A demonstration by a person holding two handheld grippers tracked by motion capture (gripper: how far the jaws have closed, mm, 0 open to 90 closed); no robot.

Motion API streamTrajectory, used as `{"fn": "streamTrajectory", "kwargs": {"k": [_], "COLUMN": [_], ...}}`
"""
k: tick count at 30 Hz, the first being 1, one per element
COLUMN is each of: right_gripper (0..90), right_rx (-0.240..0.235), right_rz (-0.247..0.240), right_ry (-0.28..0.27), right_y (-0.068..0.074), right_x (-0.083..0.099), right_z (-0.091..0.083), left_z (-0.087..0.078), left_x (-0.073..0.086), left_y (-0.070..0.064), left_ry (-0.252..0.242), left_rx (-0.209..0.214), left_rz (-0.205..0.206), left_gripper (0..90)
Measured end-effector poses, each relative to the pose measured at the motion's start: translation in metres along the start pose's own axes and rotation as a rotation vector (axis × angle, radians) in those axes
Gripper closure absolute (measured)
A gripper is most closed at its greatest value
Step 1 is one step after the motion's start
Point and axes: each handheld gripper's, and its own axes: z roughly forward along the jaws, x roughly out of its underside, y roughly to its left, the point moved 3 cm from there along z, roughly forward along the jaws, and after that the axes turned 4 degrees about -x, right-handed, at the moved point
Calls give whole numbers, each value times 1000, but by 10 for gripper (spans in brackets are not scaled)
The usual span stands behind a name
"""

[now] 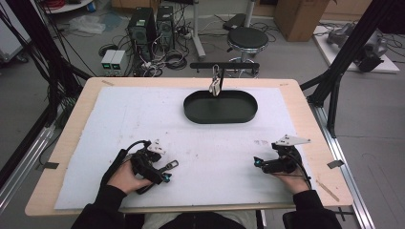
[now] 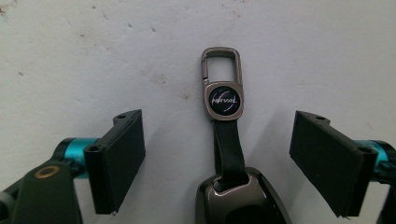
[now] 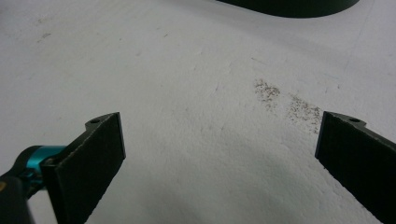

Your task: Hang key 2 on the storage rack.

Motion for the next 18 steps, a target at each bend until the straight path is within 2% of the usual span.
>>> {"fn": "streamTrajectory", "kwargs": {"k": [6, 8, 11, 13, 15, 18], "right_gripper": [8, 8, 8, 8, 8, 8], "right_rx": [1, 3, 9, 11, 15, 16], "right_rz": [0, -3, 3, 6, 11, 13], "right_ry": [1, -3, -2, -4, -5, -6], "right_y": [0, 0, 0, -1, -1, -1], "right_x": [0, 0, 0, 0, 0, 0], "right_z": [0, -1, -1, -1, -2, -2], "left_z": [-5, -6, -6, -7, -8, -7], "left_x": [1, 1, 2, 2, 2, 2], "left_y": [-3, -3, -4, -4, -5, -6], "left_ry": [3, 1, -2, -7, -11, -14], "left_rx": [-20, -16, -10, -1, 16, 19], "left_rz": [22, 22, 31, 35, 49, 46], "left_gripper": [425, 515, 553, 614, 723, 807]}}
